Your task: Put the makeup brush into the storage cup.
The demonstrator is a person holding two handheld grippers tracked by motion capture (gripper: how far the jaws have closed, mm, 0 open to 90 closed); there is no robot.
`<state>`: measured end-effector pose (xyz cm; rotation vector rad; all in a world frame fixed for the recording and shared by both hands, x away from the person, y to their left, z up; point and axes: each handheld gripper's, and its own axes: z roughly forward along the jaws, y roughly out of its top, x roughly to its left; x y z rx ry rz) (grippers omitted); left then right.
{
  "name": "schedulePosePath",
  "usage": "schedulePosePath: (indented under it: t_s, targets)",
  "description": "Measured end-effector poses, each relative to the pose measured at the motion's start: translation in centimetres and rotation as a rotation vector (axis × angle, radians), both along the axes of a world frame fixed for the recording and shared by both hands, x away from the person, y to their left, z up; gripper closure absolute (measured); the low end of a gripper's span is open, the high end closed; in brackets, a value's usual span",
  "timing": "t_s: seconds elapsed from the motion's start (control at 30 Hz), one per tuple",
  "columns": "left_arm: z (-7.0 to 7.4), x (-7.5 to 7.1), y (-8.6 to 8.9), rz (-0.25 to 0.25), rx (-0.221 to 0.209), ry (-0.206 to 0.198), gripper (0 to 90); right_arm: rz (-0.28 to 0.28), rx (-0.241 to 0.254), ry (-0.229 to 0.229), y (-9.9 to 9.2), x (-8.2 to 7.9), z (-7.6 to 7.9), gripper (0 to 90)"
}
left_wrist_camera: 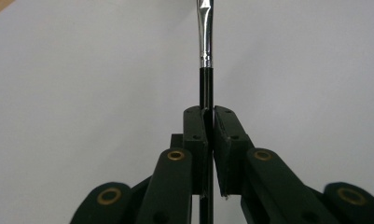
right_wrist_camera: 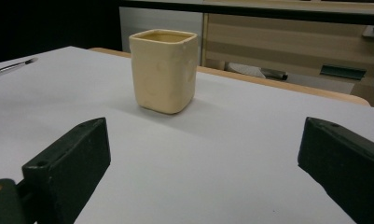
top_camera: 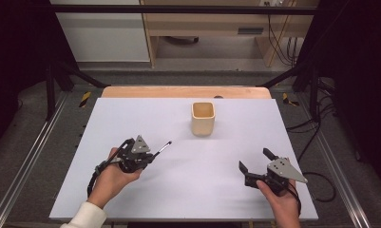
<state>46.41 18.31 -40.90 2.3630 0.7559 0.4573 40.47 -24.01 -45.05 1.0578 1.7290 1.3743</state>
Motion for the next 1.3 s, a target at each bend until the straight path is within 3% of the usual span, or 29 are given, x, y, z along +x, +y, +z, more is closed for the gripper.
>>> schedulePosePath:
  t_s: [0.4,1.3]
  targets:
    - [-0.1,-0.4,-1.1,-0.004,-0.049,-0.053,83.7,0.011,-0.008,-0.006,0.2,0.0,0.0,2.4]
    - [0.3,-1.3,-2.8,-0.006,-0.204,-0.172,83.7,0.017,-0.003,0.006,0.5,0.1,0.0,2.4]
